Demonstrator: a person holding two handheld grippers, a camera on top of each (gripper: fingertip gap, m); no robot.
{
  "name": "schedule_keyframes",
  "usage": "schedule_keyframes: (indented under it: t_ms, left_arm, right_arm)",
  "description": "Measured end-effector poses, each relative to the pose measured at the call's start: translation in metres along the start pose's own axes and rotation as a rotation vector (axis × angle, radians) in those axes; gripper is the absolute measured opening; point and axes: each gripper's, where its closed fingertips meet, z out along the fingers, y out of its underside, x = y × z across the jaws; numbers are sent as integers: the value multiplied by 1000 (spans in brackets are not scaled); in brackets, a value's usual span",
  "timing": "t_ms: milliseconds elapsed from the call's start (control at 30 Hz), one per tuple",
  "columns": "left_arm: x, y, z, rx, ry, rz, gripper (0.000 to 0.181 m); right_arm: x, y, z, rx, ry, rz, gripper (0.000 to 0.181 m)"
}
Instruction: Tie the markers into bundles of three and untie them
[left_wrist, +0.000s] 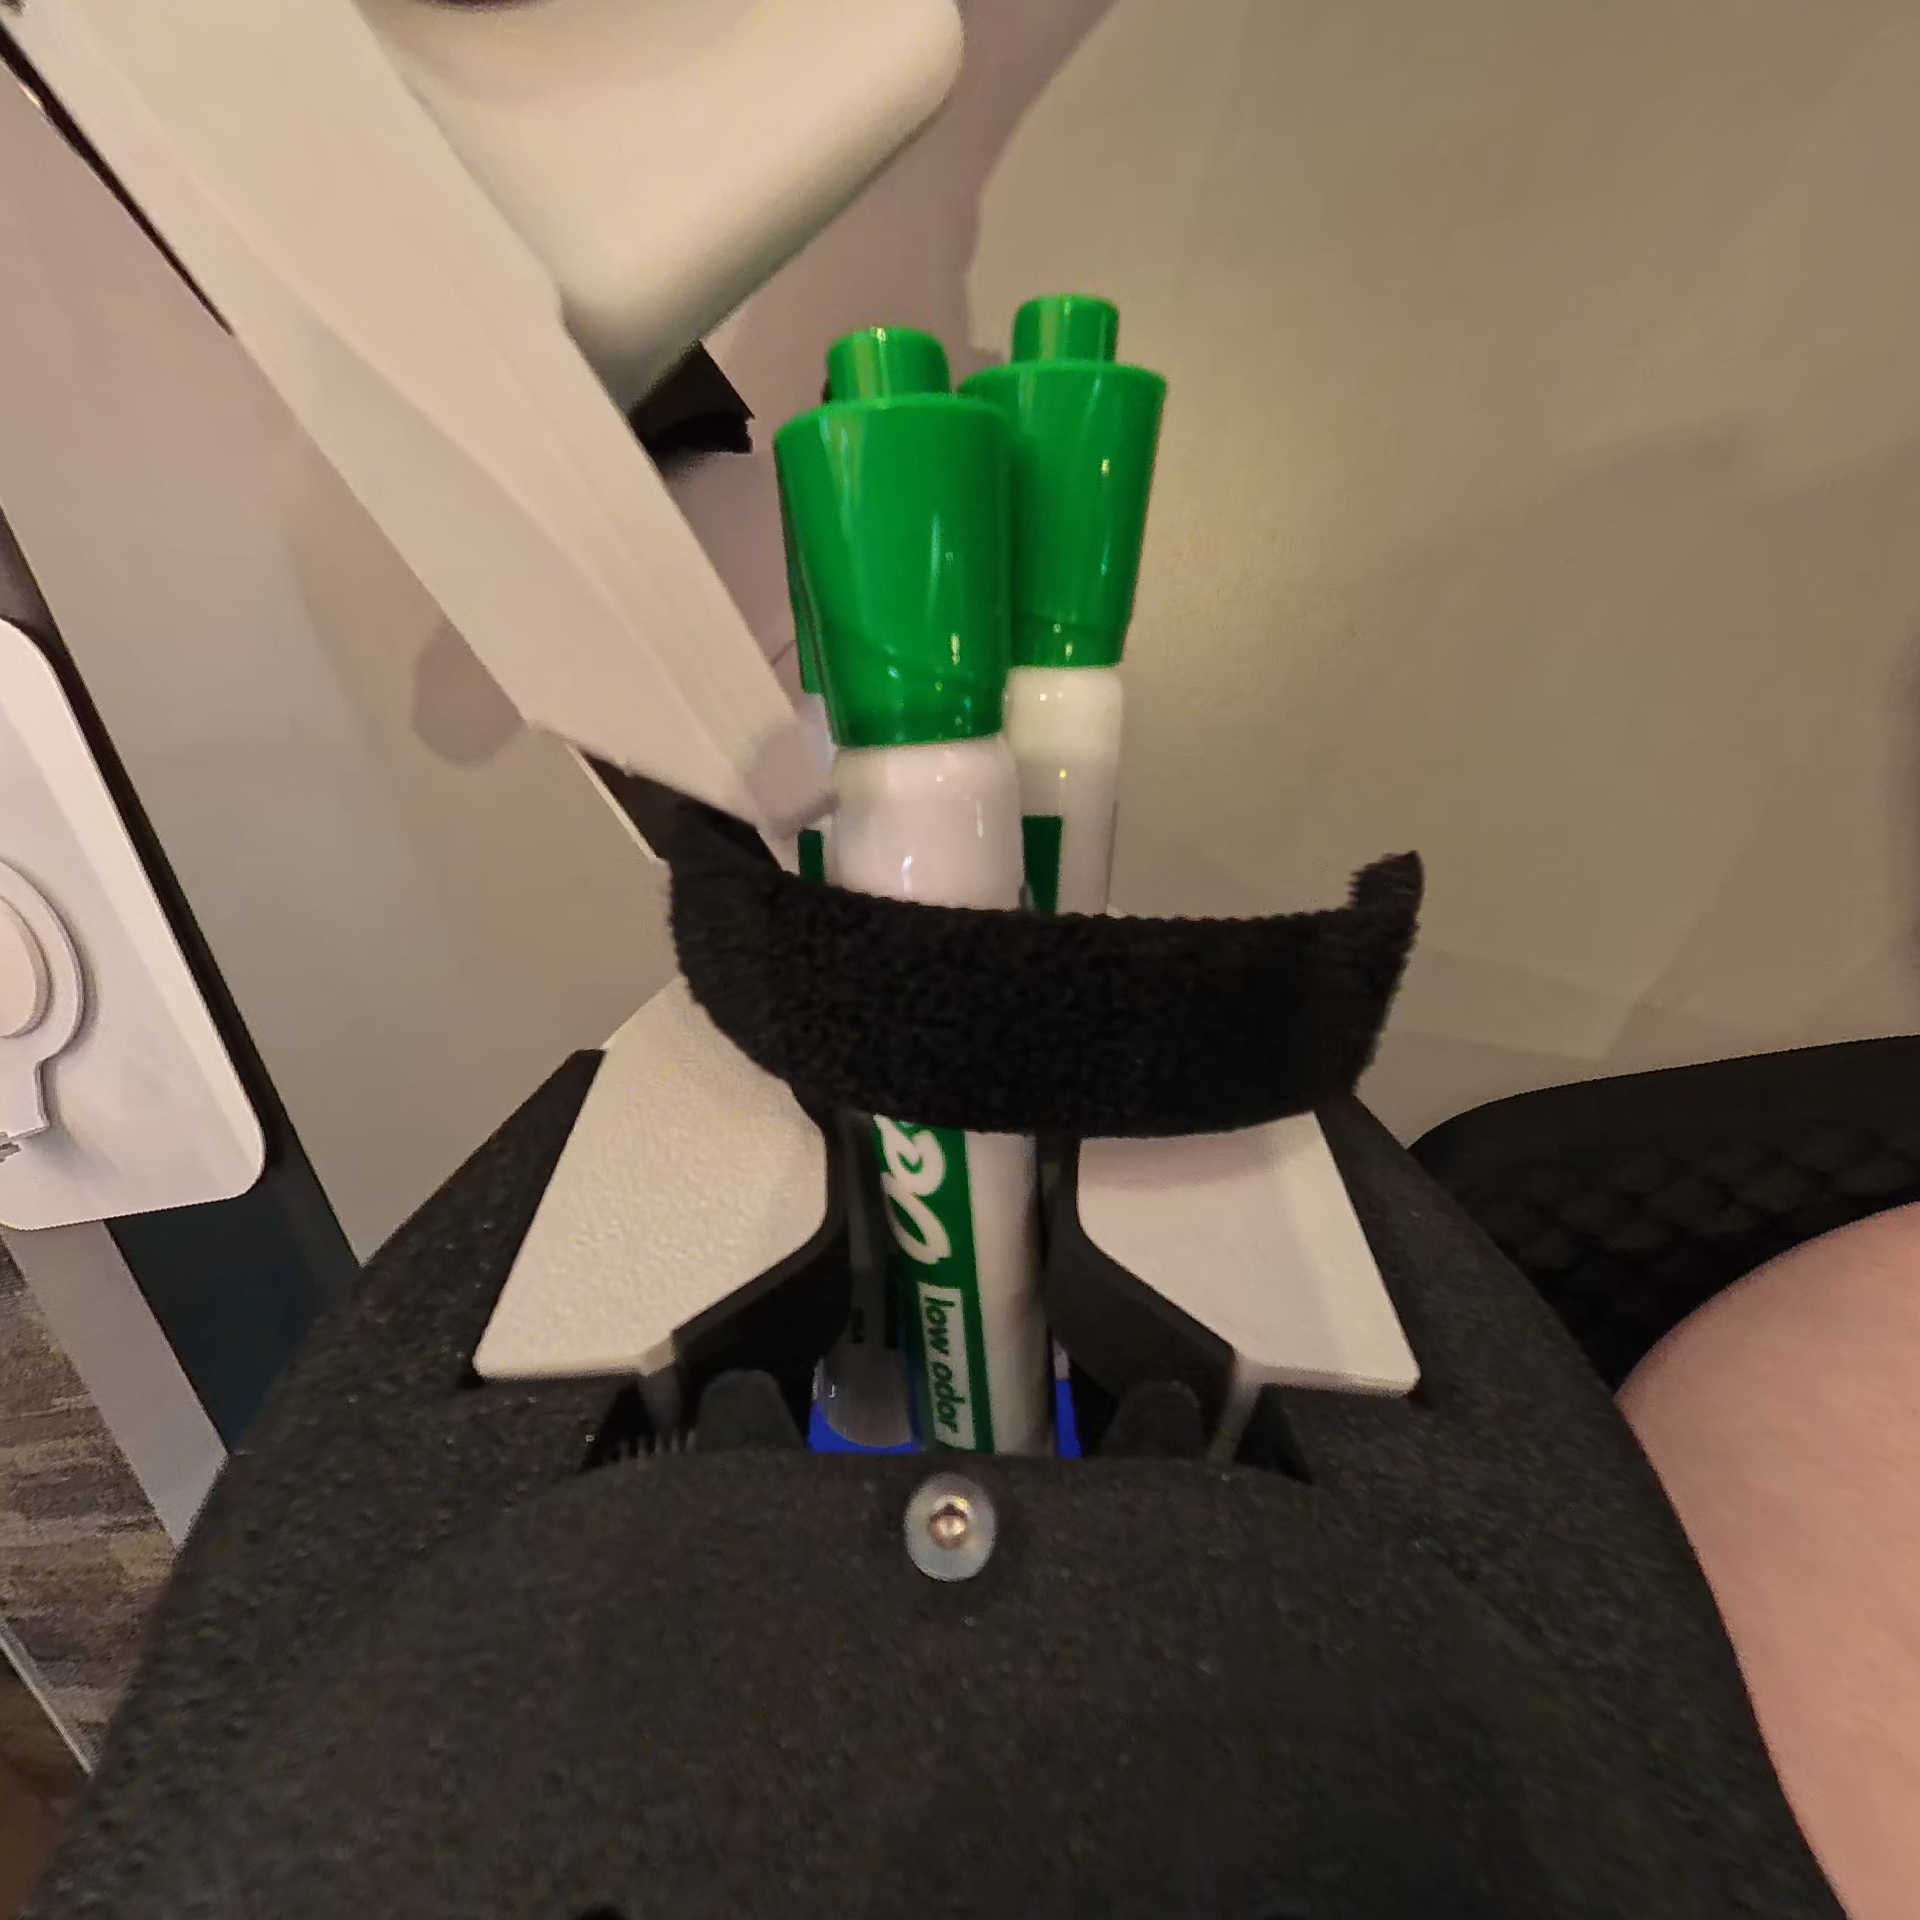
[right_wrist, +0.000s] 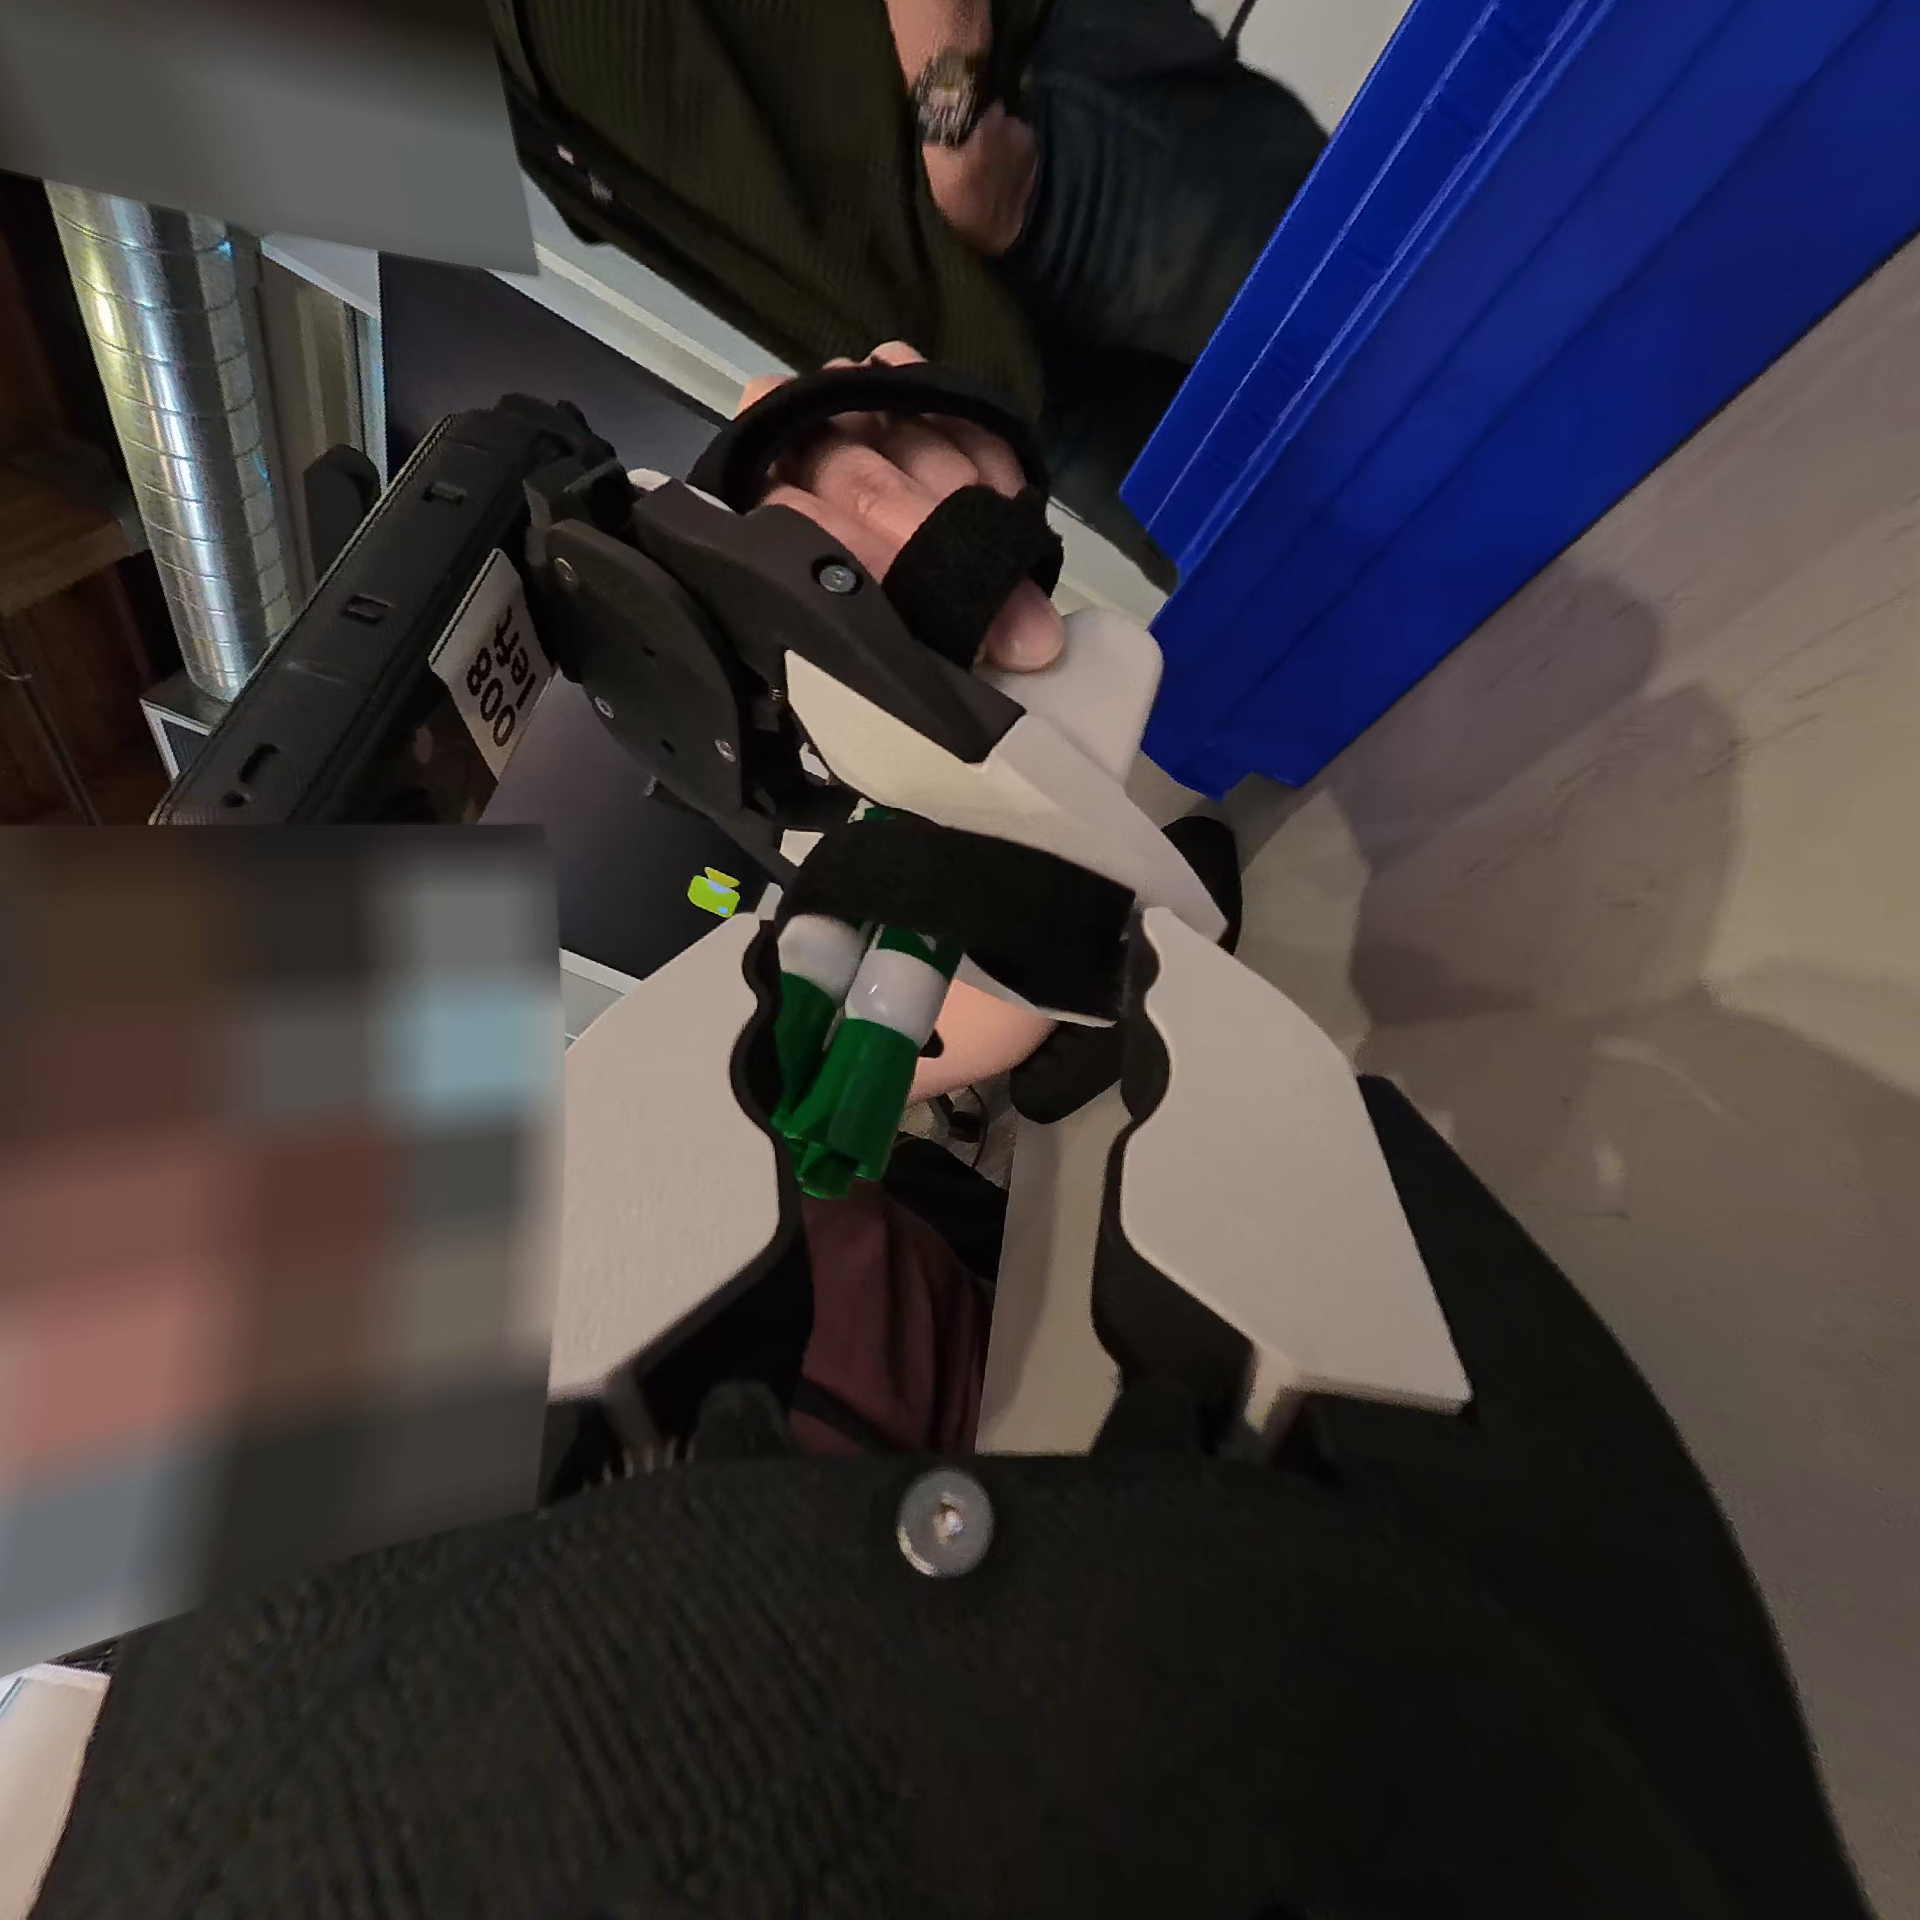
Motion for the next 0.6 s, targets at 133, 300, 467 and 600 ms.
schedule_keyframes:
  t_ms: [133,300,467,600]
  left_arm:
    - [-1,0,-2,1,-11,0,42]
    - [0,0,-6,9,-21,-1,42]
    - [-2,5,-9,-4,-37,-17,42]
    - [-6,12,-10,-11,-45,-46,42]
  right_arm:
    - [-1,0,-1,0,-2,-6,68]
    - [1,0,-2,-4,8,-5,72]
    - [-2,-5,-8,14,34,-79,78]
    - [-18,-21,-17,97,84,-303,87]
